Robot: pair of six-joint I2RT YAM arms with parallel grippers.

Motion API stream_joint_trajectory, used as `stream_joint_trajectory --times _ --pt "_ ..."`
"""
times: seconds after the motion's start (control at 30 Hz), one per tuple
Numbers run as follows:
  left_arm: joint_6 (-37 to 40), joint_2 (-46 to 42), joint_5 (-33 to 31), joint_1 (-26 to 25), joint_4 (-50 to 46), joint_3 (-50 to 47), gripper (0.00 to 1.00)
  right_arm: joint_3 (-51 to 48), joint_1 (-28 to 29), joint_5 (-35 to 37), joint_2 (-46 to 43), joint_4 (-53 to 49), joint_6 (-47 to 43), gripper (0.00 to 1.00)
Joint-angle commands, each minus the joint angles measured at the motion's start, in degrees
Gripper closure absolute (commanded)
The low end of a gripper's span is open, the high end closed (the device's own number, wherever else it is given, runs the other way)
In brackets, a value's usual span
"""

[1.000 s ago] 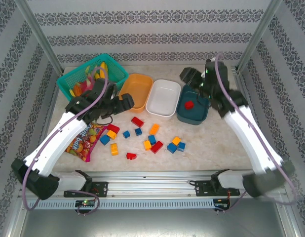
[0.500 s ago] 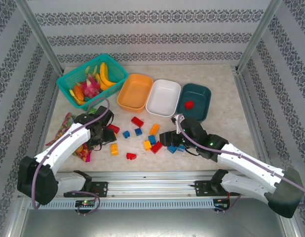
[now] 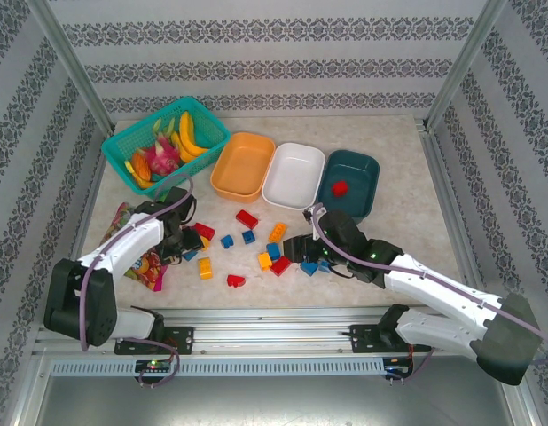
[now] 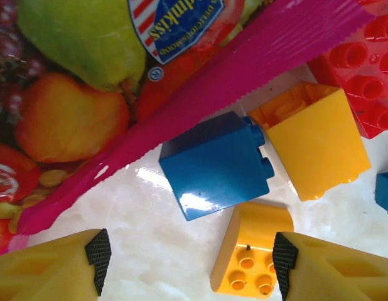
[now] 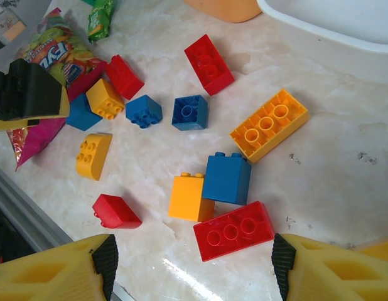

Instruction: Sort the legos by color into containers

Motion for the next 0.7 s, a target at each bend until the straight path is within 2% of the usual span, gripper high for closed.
stream_joint_trajectory --times 0.0,0.2,0.67 --pt "-0.27 2.45 1.22 0.47 2.16 0.55 0.30 0.58 -0.62 0.72 -0.52 0.47 0.69 0.32" --pt "-1.02 3.87 0.09 0.53 1.74 0.34 0.25 -0.32 -1.38 1.17 -0.96 0.77 1.82 0.31" --pt "-0.18 11.08 -3.06 0.59 2.67 6.17 0.24 -0.93 -1.85 1.70 -1.97 0.41 3.17 0.31"
